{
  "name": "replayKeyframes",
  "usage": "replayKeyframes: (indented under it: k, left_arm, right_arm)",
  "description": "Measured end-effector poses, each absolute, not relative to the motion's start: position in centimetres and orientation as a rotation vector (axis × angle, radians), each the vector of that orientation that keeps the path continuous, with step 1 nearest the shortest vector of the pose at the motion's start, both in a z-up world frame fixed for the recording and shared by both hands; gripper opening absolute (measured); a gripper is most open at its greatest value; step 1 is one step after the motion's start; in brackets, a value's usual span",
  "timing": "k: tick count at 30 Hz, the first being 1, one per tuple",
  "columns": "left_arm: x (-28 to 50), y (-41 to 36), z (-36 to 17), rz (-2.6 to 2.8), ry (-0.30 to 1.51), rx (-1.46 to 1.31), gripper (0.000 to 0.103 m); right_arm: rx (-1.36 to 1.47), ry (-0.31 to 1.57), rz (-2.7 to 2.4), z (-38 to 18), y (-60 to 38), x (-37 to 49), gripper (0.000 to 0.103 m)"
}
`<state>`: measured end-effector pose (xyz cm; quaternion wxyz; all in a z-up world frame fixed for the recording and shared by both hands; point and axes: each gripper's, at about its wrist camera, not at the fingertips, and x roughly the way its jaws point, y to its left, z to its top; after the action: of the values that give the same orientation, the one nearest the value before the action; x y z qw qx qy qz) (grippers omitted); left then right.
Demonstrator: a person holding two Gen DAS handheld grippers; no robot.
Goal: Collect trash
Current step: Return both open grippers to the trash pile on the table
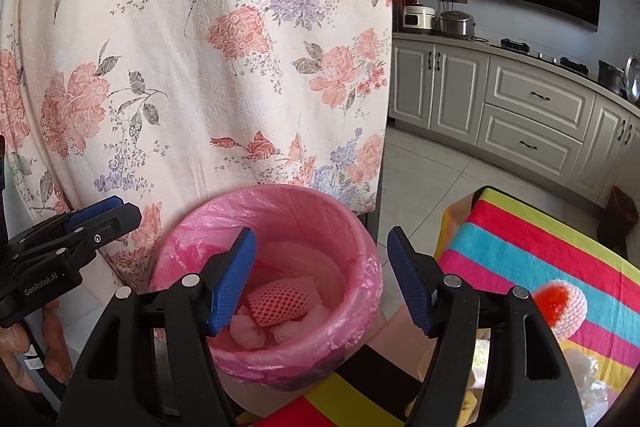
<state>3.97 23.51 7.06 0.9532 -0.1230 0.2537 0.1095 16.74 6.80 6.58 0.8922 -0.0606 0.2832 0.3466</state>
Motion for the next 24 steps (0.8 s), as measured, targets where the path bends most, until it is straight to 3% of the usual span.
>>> replayKeyframes:
  k: [4,24]
  left_arm:
    - [3.9,22.7,7.3,0.223,0.519,-0.243,0.051]
    - [3.9,13.3,6.7,0.085,0.569,-0.180,0.052]
  right_arm:
    - [-0.111,0.578,0.693,6.8,4.9,16.2,0.067]
    - [-0.022,0.576,0.437,5.5,-11.9,12.8,0.074]
